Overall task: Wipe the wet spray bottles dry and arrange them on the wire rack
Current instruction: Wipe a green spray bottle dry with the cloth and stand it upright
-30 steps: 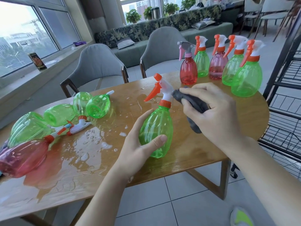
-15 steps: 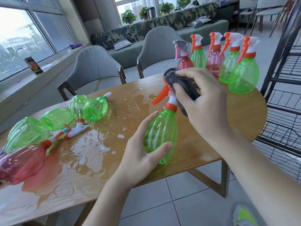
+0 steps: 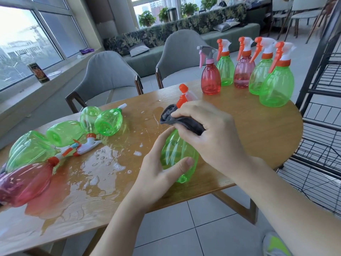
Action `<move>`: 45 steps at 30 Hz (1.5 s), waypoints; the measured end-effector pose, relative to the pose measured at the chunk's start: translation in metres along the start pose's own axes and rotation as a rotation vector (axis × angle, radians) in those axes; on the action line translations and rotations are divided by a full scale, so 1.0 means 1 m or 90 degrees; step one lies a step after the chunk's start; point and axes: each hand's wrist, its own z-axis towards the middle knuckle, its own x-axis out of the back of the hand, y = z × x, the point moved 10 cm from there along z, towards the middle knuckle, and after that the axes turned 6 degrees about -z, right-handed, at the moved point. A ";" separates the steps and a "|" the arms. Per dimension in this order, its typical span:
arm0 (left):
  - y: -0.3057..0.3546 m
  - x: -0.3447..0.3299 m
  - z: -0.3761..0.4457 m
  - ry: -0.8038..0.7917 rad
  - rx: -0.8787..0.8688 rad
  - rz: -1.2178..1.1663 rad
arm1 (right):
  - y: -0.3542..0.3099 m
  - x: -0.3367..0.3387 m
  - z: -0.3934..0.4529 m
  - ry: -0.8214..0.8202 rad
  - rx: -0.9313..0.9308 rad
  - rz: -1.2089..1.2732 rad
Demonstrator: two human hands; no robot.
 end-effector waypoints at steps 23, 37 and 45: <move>0.000 0.001 -0.003 -0.016 0.026 -0.055 | 0.060 0.016 -0.003 0.048 -0.163 0.005; -0.002 0.003 -0.004 0.003 0.036 -0.049 | 0.066 0.007 -0.018 0.023 -0.260 0.024; -0.002 0.005 -0.004 0.016 0.066 -0.051 | 0.088 0.011 -0.026 0.012 -0.318 0.017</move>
